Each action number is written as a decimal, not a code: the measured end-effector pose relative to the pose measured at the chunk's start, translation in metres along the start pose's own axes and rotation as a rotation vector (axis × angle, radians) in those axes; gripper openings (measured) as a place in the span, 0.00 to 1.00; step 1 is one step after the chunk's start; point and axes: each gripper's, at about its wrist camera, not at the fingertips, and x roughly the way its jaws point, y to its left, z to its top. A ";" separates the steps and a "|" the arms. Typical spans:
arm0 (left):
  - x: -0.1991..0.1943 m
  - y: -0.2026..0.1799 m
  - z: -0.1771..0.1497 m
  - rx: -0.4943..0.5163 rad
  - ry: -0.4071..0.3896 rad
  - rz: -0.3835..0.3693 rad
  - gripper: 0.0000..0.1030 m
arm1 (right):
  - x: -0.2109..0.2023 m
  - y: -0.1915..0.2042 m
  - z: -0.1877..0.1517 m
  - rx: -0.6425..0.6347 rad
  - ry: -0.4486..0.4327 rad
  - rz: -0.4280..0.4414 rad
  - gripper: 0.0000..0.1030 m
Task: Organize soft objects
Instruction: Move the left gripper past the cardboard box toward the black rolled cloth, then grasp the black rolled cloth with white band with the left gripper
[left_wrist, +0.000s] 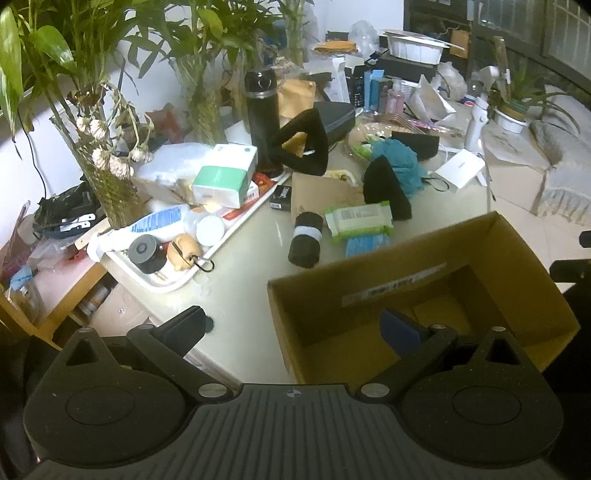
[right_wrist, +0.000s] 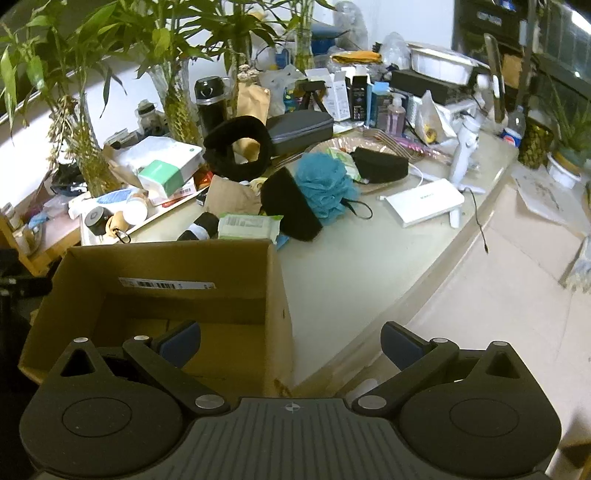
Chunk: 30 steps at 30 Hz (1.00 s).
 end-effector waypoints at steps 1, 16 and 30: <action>0.001 0.001 0.001 -0.003 -0.002 -0.005 1.00 | 0.001 0.000 0.001 -0.013 -0.005 -0.005 1.00; 0.019 0.018 0.031 -0.003 -0.026 -0.073 1.00 | 0.017 -0.001 0.024 -0.147 -0.018 0.015 1.00; 0.081 0.036 0.069 0.033 0.031 -0.168 1.00 | 0.047 -0.024 0.055 -0.171 -0.035 0.063 1.00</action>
